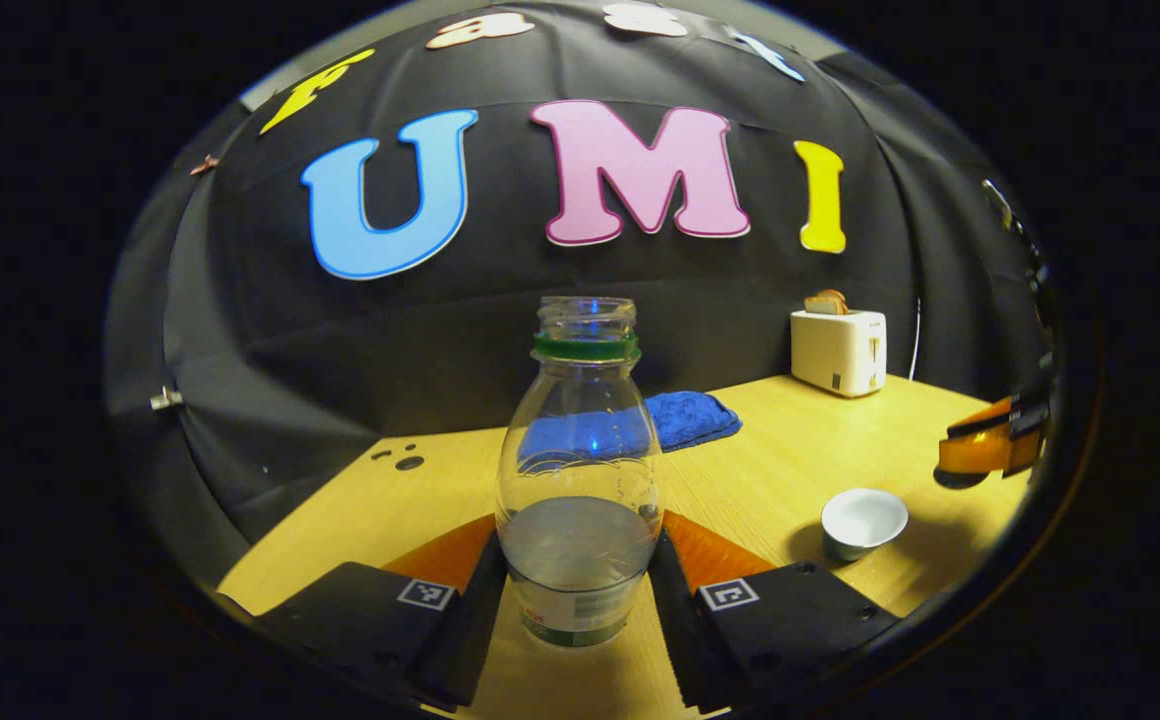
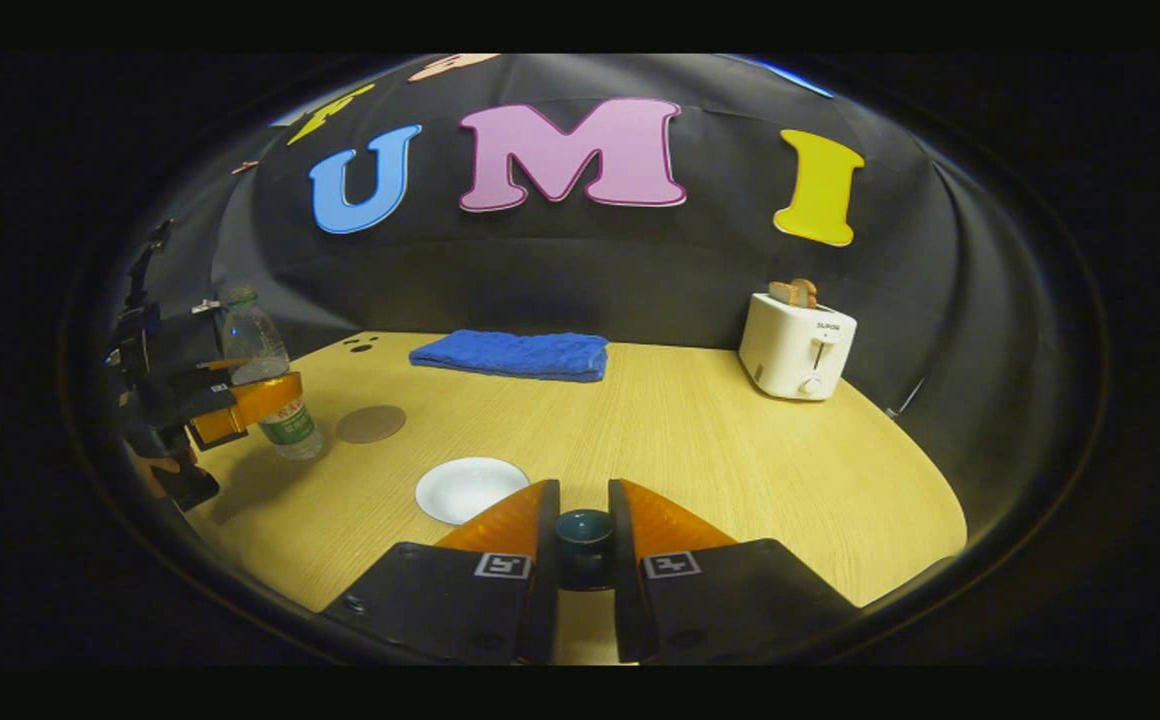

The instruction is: Open the teacup lid with one hand, grasp the water bottle and pour water into the teacup with the other hand; after pouring, place the water bottle on the coaster and then close the teacup lid.

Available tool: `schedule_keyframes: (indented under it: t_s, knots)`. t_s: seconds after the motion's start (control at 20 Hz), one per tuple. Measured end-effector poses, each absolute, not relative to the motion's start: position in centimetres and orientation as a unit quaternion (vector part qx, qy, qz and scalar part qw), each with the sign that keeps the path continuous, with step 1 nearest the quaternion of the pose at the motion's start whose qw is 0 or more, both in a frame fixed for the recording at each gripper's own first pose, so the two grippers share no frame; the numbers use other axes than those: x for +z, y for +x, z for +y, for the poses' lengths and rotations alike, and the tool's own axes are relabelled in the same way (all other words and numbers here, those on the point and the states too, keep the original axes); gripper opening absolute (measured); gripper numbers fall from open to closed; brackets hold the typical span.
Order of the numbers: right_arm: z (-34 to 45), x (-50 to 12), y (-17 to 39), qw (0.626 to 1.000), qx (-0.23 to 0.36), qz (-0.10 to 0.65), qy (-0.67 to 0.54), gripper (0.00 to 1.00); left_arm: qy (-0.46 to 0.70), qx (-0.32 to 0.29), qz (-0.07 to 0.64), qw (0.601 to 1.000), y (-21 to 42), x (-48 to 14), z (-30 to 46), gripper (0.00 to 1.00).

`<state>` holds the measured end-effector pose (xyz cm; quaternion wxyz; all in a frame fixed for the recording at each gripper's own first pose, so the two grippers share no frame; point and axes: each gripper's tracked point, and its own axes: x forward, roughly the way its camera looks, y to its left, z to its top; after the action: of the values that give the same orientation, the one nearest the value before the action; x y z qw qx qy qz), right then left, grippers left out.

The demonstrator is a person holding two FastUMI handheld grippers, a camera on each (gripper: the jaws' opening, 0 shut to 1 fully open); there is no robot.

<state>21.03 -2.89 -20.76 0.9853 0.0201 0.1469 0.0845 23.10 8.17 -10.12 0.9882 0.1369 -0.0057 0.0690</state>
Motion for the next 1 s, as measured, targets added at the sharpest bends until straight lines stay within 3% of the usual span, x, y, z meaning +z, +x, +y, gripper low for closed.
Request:
schedule_keyframes:
  t_s: [0.4,1.0]
  knots:
    - [-6.5,-21.0,20.6,0.987,0.067,0.142,0.021,0.26,0.362,0.039,0.021,0.931,24.5,-10.7,4.1,0.76]
    - [-9.8,-23.3,18.7,0.985,0.051,0.158,0.038,0.26,0.613,-0.024,0.021,0.790,27.9,-12.4,1.7,0.73]
